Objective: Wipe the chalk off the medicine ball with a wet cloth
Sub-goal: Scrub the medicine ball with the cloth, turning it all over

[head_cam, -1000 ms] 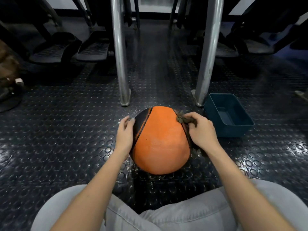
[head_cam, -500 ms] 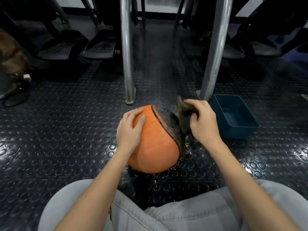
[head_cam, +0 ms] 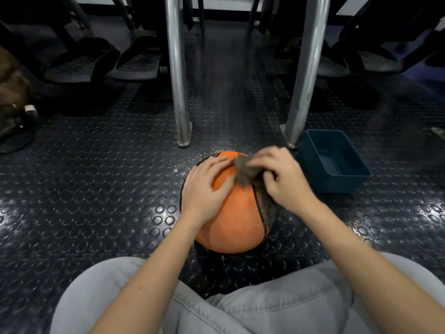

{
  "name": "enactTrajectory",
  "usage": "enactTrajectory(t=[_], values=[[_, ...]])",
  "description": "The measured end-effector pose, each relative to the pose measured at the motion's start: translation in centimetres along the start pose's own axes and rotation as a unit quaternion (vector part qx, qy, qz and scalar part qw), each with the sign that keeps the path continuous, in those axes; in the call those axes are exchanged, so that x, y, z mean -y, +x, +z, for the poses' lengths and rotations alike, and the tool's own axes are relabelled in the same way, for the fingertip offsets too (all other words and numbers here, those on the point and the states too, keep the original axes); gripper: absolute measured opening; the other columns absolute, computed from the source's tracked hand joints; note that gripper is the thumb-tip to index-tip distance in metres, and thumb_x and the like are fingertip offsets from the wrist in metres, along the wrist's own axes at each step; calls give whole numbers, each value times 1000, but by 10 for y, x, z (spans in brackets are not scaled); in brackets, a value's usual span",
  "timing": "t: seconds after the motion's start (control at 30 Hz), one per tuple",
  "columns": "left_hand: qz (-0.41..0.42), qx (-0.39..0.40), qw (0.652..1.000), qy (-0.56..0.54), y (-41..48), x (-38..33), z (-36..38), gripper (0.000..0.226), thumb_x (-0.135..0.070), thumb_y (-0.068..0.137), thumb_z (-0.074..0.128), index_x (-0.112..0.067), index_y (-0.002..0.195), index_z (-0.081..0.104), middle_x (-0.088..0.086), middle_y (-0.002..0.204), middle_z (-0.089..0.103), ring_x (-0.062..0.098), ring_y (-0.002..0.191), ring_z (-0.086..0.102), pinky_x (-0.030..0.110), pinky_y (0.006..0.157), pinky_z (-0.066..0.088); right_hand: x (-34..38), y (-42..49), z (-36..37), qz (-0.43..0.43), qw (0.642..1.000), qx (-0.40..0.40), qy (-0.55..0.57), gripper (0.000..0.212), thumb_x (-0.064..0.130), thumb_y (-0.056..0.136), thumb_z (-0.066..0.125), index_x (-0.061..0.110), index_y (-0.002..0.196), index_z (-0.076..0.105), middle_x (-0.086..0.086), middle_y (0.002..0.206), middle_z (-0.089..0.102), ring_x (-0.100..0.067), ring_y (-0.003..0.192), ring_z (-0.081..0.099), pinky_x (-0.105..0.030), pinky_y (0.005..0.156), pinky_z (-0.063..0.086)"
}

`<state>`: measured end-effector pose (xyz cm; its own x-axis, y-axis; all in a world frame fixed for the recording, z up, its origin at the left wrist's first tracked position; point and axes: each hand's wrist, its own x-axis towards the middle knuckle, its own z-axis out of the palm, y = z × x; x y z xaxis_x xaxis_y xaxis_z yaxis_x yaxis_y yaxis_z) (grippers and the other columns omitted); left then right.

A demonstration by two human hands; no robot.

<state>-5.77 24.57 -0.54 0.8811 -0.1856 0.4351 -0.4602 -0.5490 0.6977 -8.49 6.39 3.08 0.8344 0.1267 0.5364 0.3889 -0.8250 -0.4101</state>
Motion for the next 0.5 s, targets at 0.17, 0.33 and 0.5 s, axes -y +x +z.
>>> enactTrajectory(t=[0.17,0.33,0.5], values=[[-1,40,999,-4,-3,-6,1,61,-68,78,40,-34,125,57,-23,131,49,-2,127,37,23,108,19,-49,4,-6,224,973,43,-41,46,-13,79,41,16,100,71,-9,109,61,-30,109,51,-38,96,41],[9,21,1000,-10,-5,-2,-2,54,-62,79,45,-31,121,60,-22,126,52,2,123,43,25,105,27,-4,-11,-5,66,996,18,61,47,-13,72,40,13,94,72,-1,100,61,-19,95,52,-21,92,38],[-4,32,999,-15,-4,-5,-1,56,-66,79,42,-35,123,57,-24,130,49,-3,124,39,22,105,21,-48,-5,-5,230,973,31,-5,51,-17,74,39,16,93,73,-5,105,63,-29,106,54,-38,99,41]])
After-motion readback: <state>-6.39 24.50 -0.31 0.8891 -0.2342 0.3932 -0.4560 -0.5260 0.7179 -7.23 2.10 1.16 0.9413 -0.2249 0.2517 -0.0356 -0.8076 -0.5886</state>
